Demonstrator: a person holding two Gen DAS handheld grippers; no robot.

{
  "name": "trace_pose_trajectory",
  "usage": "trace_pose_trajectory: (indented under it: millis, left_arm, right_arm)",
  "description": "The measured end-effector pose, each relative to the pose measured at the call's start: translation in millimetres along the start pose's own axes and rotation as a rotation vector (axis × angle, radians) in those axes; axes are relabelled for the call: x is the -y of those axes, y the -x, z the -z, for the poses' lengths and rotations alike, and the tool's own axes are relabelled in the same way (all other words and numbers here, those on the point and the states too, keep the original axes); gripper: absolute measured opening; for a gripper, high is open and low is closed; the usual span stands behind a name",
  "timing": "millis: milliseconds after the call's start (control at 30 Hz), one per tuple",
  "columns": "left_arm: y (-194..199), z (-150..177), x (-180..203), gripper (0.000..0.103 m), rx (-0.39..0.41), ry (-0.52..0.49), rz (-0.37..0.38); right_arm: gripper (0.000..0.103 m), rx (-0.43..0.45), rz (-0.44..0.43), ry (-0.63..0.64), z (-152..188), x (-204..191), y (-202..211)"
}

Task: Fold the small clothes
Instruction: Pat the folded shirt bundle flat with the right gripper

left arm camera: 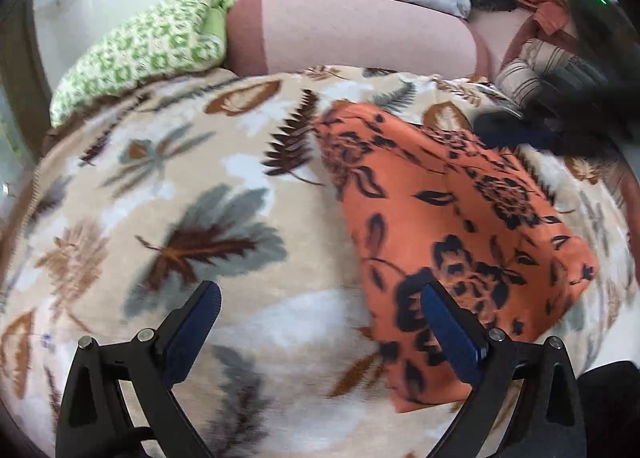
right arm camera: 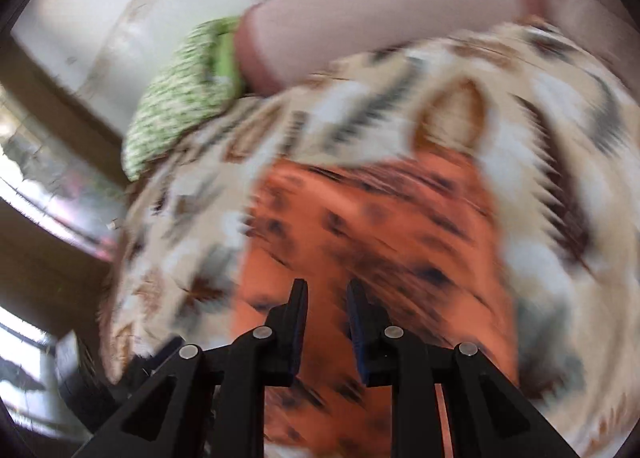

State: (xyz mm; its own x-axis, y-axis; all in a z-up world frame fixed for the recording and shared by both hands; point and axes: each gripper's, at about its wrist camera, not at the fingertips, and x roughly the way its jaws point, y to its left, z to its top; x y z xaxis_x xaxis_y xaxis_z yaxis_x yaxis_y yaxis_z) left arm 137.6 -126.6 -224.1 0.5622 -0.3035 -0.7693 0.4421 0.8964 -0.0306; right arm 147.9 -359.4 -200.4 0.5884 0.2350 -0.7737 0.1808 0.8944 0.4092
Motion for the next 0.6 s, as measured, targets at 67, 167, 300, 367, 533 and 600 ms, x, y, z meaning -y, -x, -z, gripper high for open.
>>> trace_pose_trajectory:
  millis: [67,167,300,367,533,600]
  left_arm:
    - [1,2,-5,0.100,0.008,-0.003,0.021]
    - [-12,12,1,0.100,-0.034,-0.088,0.034]
    - [-17,13,-4,0.100,-0.020,-0.101,0.047]
    - [-22,13,-10,0.100,-0.043,-0.097,0.068]
    - [-23,14,-13,0.100,-0.070,-0.038,0.096]
    - [-21,13,-10,0.100,-0.067,-0.035,0.077]
  right_arm:
    - [0.024,-0.052,-0.010,0.059,-23,-25,-31]
    - [0.024,-0.132,-0.028,0.091,-46,-46,-76]
    - [0.023,-0.204,0.097,0.140,-67,-51,-152]
    - [0.023,-0.239,0.077,0.122,-67,-40,-178]
    - [0.023,-0.128,-0.010,0.012,-70,-21,-139]
    - [0.023,-0.060,0.005,0.018,-65,-13,-107]
